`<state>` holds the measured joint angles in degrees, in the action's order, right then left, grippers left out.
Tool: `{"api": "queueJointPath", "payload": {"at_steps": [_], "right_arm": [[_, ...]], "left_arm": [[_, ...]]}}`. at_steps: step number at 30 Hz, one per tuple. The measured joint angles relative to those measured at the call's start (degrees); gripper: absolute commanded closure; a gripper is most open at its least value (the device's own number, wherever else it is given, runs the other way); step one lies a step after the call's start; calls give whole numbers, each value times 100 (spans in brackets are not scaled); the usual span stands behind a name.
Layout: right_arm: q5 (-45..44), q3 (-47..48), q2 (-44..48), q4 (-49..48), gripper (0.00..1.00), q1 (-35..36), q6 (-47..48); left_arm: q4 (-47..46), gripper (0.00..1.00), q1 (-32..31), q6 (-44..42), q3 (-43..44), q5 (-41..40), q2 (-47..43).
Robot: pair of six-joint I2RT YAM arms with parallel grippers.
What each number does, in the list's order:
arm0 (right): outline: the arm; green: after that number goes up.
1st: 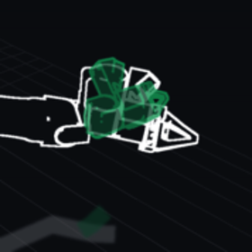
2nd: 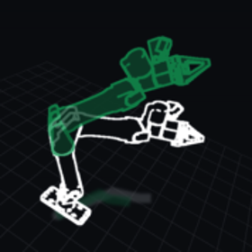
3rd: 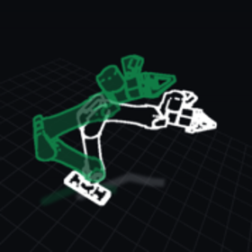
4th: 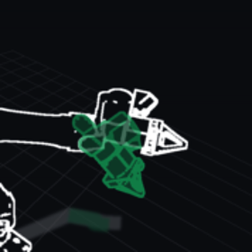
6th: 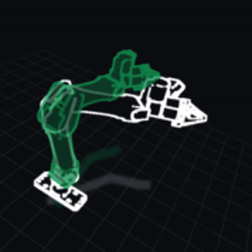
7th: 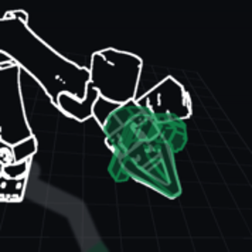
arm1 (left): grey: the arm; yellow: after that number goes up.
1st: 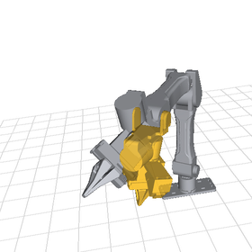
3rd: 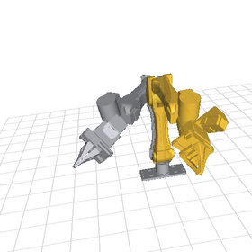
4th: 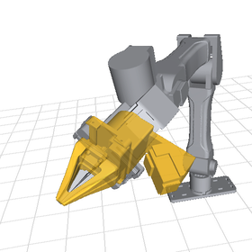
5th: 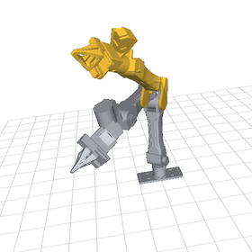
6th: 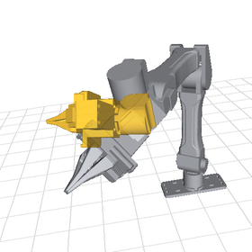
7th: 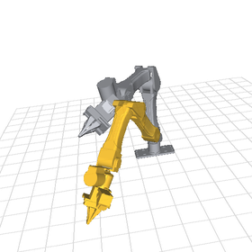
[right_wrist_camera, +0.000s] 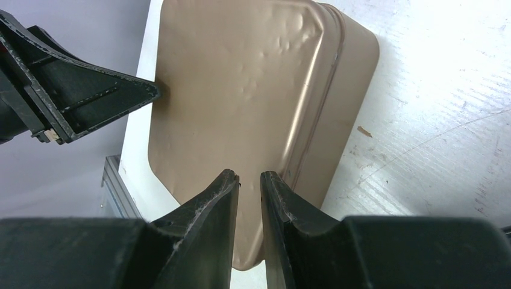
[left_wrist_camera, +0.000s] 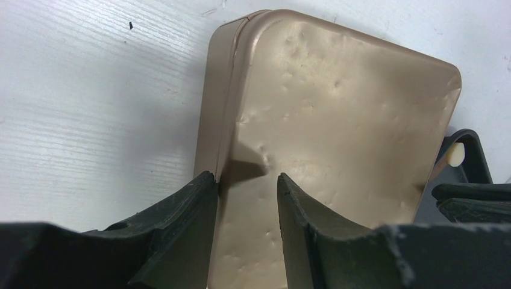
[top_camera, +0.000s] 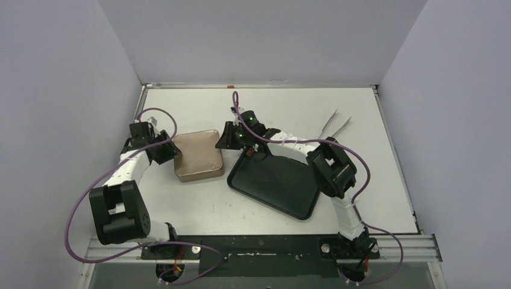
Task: Pack the chocolate
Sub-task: Close the box lid on the packing box.
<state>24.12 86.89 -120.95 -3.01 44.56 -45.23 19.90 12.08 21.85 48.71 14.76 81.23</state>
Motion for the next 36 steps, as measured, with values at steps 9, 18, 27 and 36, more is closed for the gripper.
{"api": "queueJointPath", "payload": {"at_steps": [9,18,27,36], "right_arm": [[-4,22,0,35,66,0,2],[-275,31,-9,334,66,0,90],[-254,188,-181,374,70,0,87],[-136,227,-245,354,77,0,74]], "left_arm": [[2,59,0,-4,31,11,0],[7,58,-4,-13,31,11,0],[9,61,-4,-55,31,11,0],[4,64,-4,-52,31,42,0]]}}
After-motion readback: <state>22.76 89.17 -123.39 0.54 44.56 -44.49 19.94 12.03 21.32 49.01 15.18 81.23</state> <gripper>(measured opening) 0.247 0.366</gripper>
